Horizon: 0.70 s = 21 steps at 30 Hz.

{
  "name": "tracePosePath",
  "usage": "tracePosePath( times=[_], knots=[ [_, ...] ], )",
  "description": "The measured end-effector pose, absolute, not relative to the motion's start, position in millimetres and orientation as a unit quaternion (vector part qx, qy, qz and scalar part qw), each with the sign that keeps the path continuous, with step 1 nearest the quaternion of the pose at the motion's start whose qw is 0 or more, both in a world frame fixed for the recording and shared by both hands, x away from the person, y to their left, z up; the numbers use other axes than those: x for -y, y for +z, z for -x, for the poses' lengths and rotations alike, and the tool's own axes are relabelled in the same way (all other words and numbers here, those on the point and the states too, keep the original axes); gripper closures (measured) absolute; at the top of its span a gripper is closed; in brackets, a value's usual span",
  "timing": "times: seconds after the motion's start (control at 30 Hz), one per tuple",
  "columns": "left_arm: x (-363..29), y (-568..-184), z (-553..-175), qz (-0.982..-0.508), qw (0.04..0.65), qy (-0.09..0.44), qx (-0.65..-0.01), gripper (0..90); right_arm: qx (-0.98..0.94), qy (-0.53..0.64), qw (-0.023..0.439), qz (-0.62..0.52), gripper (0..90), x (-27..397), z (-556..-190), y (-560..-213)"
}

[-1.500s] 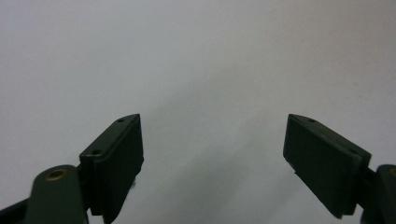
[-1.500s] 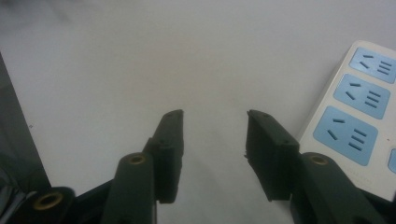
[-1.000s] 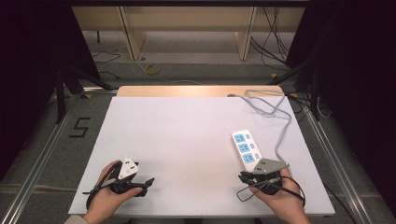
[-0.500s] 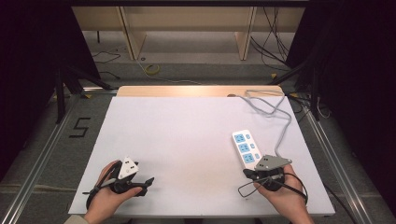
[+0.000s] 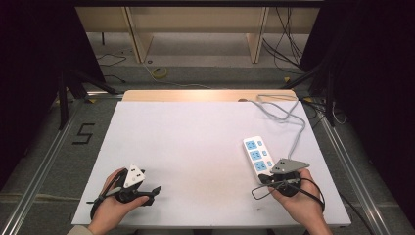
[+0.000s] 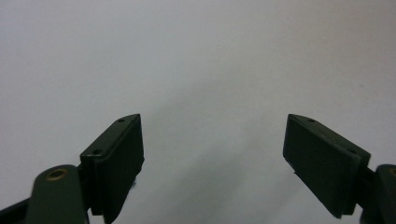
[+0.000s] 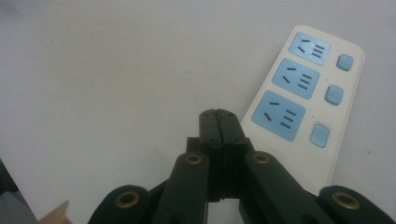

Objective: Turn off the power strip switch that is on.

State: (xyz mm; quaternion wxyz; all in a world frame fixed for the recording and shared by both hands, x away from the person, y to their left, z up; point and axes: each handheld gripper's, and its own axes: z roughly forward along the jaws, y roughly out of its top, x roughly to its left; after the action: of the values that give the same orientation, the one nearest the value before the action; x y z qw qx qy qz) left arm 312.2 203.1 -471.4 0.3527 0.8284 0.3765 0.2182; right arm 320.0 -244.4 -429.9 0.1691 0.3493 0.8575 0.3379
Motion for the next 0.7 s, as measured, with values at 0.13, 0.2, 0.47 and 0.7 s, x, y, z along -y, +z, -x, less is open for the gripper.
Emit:
tracePosePath(
  times=[0.13,0.2,0.47,0.7],
  knots=[
    [-203.3,-471.5,-312.4,-0.828,0.352,0.218,-0.377,20.1,-0.856,0.336,0.168,-0.354,90.0,245.1,-321.9,-428.7],
    [-203.3,-471.5,-312.5,-0.829,0.352,0.217,-0.376,20.1,-0.857,0.336,0.168,-0.354,90.0,245.4,-322.6,-428.6],
    [-203.3,-471.8,-312.6,-0.830,0.351,0.217,-0.376,20.1,-0.854,0.330,0.171,-0.363,90.0,246.7,-327.5,-425.6],
    [-203.5,-472.0,-312.8,-0.829,0.351,0.218,-0.377,20.2,-0.852,0.324,0.174,-0.373,90.0,248.4,-332.4,-423.9]
  ],
)
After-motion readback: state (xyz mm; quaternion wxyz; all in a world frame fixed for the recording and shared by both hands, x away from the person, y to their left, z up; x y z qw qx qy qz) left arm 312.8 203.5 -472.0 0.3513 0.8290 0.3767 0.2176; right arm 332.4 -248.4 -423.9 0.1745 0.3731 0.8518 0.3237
